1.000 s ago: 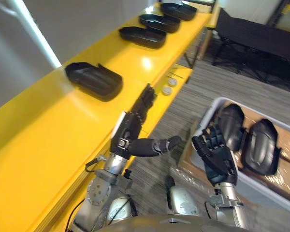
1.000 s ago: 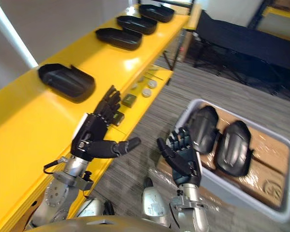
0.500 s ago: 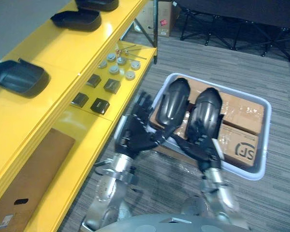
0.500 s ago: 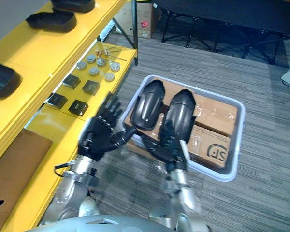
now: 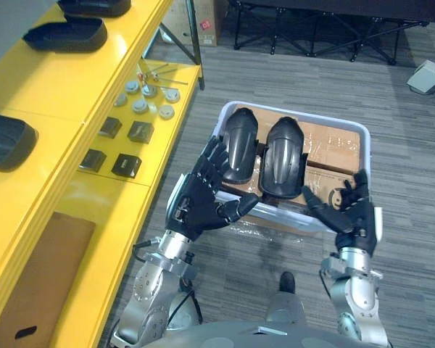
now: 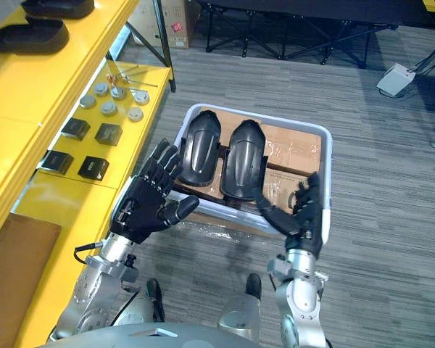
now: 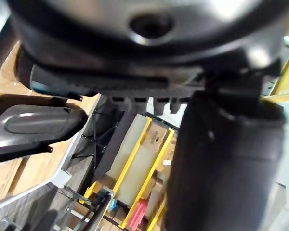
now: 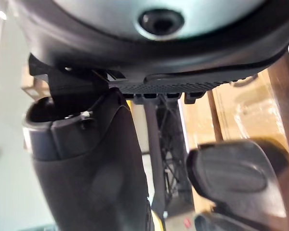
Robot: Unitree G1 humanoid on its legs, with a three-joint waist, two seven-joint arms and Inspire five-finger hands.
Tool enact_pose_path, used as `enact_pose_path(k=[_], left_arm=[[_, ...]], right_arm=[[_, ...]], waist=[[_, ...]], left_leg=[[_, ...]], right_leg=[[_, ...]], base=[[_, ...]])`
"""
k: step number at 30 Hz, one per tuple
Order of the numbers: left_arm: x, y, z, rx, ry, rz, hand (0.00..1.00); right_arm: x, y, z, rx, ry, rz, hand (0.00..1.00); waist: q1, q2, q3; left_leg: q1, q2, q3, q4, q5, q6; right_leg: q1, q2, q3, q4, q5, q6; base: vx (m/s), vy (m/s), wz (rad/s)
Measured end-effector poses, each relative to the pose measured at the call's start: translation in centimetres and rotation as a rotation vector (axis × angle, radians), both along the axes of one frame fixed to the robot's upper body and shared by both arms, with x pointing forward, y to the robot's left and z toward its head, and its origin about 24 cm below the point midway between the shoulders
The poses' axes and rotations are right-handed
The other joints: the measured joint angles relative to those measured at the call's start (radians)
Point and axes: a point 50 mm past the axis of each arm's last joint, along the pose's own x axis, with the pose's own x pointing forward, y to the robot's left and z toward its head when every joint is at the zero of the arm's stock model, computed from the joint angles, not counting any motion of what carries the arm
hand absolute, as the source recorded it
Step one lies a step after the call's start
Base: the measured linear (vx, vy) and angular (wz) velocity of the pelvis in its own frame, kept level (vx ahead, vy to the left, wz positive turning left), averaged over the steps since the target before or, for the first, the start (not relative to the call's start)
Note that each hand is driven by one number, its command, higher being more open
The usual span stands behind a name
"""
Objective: Walk over and take three plastic housings, then place them on the shelf
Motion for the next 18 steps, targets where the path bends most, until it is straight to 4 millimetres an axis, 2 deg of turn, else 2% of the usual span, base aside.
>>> enact_pose_path(k=[2, 4, 5, 7, 11, 14, 18], left_arm=[[0.5, 0.3, 0.4, 0.004, -0.02, 0.017, 1.0], [1.1, 0.3, 1.0, 0.004, -0.045, 0.028, 1.0], [1.4, 0.3, 1.3, 0.0, -0.053, 0.044, 1.0], [1.6, 0.4, 1.5, 0.015, -0.053, 0.07, 1.0], [1.9, 0.8, 1.5, 0.043, -0.041, 0.087, 1.0], [2.1, 0.9, 1.5, 0.063, -0.038, 0.101, 1.0], [2.2, 1.1, 1.3, 0.093, -0.022, 0.111, 1.0]], right_arm=[[1.1, -1.7, 0.0, -0.004, 0.001, -0.101, 1.0], [2.3, -3.3, 0.1, 0.002, 0.011, -0.211, 1.0], [2.9, -3.9, 0.5, 0.002, 0.008, -0.257, 1.0], [3.9, -4.1, 1.4, 0.002, -0.003, -0.288, 1.0], [6.3, -4.1, 3.0, 0.015, 0.006, -0.302, 1.0], [7.8, -3.9, 4.3, 0.021, -0.012, -0.289, 1.0], [9.4, -4.6, 4.9, -0.004, 0.026, -0.282, 1.0]], waist=[[0.0, -0.021, 0.011], [0.002, -0.03, 0.021], [0.006, -0.025, 0.037], [0.012, -0.012, 0.058], [0.032, -0.004, 0.101], [0.044, -0.005, 0.141], [0.059, -0.012, 0.167]], left_leg=[[-0.028, 0.002, -0.005, 0.022, -0.001, 0.001], [-0.066, 0.005, -0.015, 0.043, -0.001, 0.0], [-0.078, 0.008, -0.022, 0.053, 0.0, 0.0], [-0.089, 0.021, -0.027, 0.06, 0.0, -0.003], [-0.105, 0.026, -0.07, 0.053, 0.007, -0.012], [-0.107, 0.026, -0.077, 0.033, 0.026, -0.015], [-0.112, 0.024, -0.09, 0.021, 0.046, -0.012]], right_leg=[[-0.007, 0.0, -0.012, -0.019, 0.013, 0.001], [-0.021, 0.002, -0.025, -0.031, 0.015, 0.003], [-0.025, 0.006, -0.029, -0.034, 0.017, 0.004], [-0.03, 0.018, -0.03, -0.034, 0.023, -0.001], [-0.035, 0.041, -0.042, -0.047, 0.027, -0.007], [-0.044, 0.045, -0.047, -0.048, 0.031, -0.012], [-0.046, 0.046, -0.059, -0.048, 0.033, -0.015]], base=[[-0.09, 0.012, 0.02], [-0.09, -0.018, 0.08], [-0.09, -0.033, 0.05], [-0.11, -0.042, -0.01], [-0.06, -0.039, 0.02], [-0.06, -0.022, 0.03], [-0.01, -0.008, 0.08]])
